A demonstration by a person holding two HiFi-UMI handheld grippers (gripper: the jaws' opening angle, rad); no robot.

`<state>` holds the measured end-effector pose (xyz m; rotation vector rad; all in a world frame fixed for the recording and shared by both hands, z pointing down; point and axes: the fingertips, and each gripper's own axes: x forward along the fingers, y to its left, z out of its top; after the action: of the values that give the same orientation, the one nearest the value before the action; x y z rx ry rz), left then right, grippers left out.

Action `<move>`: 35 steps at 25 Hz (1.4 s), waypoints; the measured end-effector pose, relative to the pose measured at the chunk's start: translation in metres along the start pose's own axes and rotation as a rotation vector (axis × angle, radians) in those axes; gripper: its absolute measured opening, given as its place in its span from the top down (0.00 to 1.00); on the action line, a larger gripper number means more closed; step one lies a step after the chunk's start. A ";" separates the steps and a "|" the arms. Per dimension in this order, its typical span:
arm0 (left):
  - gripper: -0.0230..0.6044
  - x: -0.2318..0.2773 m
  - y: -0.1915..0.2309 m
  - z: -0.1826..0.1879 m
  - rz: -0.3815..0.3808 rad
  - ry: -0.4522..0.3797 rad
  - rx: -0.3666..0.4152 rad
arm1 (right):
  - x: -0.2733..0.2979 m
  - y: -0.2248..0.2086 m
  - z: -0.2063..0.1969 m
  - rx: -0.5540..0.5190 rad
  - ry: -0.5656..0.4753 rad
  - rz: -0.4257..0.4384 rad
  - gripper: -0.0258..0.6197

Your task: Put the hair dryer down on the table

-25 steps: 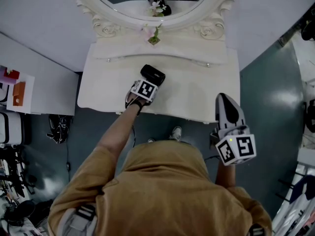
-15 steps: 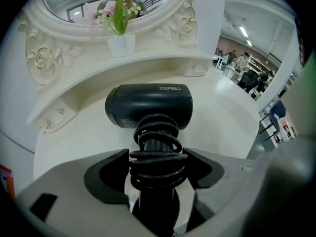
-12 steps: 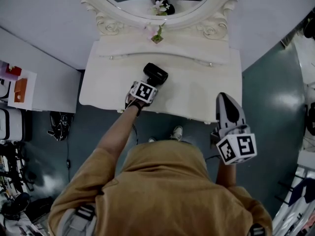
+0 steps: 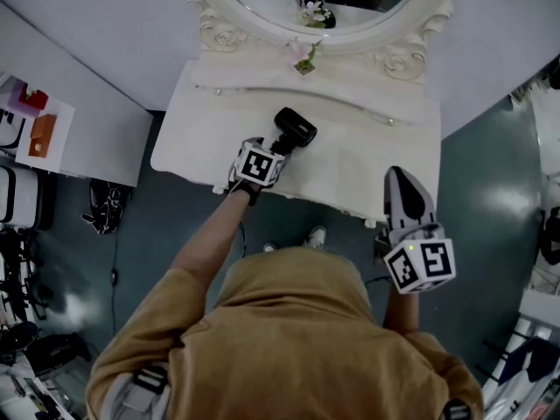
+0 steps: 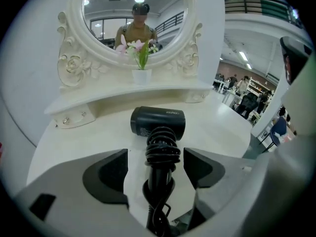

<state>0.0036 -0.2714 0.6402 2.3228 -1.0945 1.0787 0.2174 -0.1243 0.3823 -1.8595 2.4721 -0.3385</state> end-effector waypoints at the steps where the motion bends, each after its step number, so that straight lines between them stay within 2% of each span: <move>1: 0.42 -0.005 0.001 0.000 -0.001 -0.012 -0.007 | 0.001 0.005 0.000 -0.003 0.002 0.006 0.96; 5: 0.43 -0.028 0.005 0.000 0.002 -0.060 -0.010 | 0.005 0.023 -0.002 -0.014 0.013 0.023 0.96; 9: 0.46 -0.049 0.013 -0.016 0.017 -0.074 -0.013 | 0.007 0.047 0.000 -0.036 0.021 0.043 0.96; 15: 0.66 -0.089 0.034 -0.009 0.094 -0.184 -0.001 | 0.002 0.067 0.006 -0.062 0.030 0.038 0.96; 19: 0.85 -0.119 0.047 0.003 0.156 -0.269 0.037 | -0.002 0.071 0.008 -0.072 0.026 0.022 0.96; 22: 0.94 -0.139 0.057 0.009 0.200 -0.322 0.046 | -0.004 0.071 0.011 -0.073 0.015 0.006 0.96; 25: 0.96 -0.162 0.064 0.007 0.216 -0.356 0.013 | -0.006 0.074 0.014 -0.070 0.003 -0.002 0.96; 35: 0.96 -0.232 0.083 0.013 0.265 -0.456 -0.021 | -0.014 0.078 0.009 -0.070 0.007 -0.020 0.96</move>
<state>-0.1489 -0.2162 0.4541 2.5258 -1.6058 0.6181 0.1492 -0.0918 0.3567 -1.9133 2.5031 -0.2626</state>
